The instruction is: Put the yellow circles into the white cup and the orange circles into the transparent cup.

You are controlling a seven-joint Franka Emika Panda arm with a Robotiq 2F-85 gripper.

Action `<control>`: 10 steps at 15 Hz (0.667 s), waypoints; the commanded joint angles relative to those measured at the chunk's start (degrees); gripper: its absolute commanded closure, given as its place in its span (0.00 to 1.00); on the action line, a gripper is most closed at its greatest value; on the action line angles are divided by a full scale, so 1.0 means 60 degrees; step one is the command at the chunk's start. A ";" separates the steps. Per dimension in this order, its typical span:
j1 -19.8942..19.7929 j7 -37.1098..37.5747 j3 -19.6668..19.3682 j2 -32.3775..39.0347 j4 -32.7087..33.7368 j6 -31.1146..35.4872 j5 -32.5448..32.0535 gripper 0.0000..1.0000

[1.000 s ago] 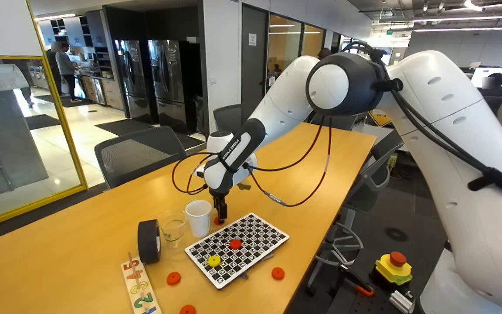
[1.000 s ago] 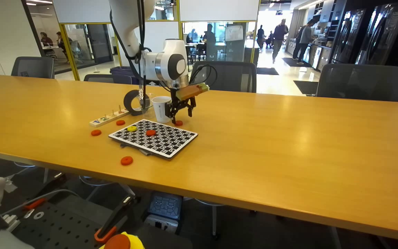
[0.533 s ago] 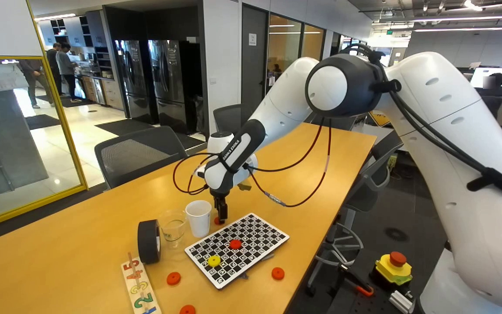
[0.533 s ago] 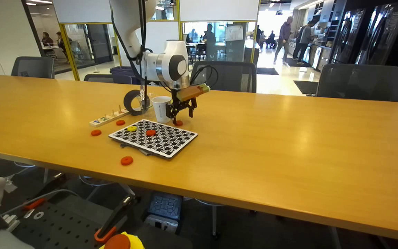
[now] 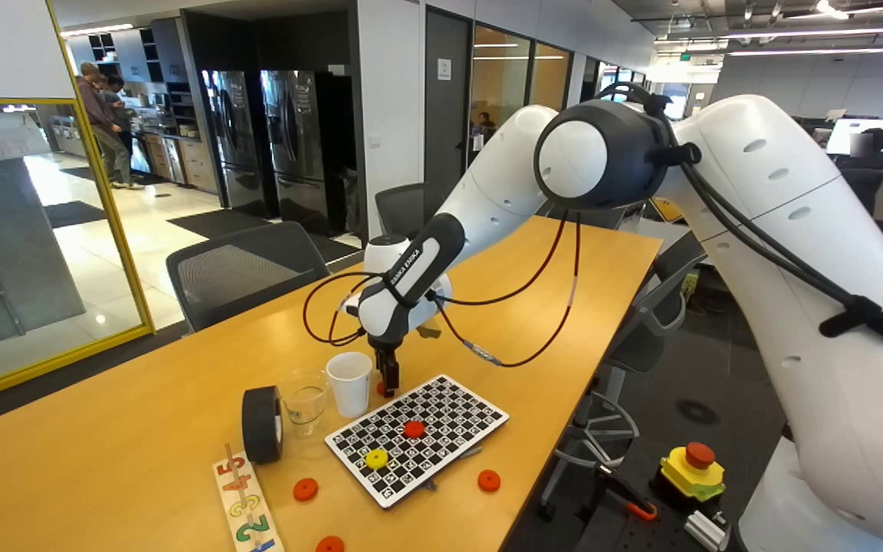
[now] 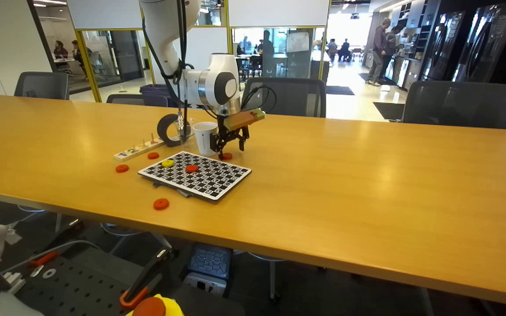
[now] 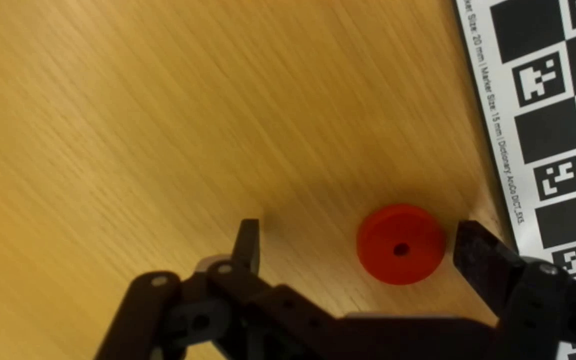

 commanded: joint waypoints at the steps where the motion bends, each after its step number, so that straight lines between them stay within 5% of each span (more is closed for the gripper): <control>1: -0.0151 0.0054 0.0176 0.0139 0.0303 0.0012 -0.0010 0.01; 2: -0.0162 0.0061 0.0187 0.0135 0.0304 0.0017 0.0008 0.26; 4: -0.0158 0.0077 0.0175 0.0111 0.0294 0.0021 -0.0009 0.31; 10: -0.0160 0.0180 0.0176 0.0035 0.0307 -0.0036 0.0021 0.77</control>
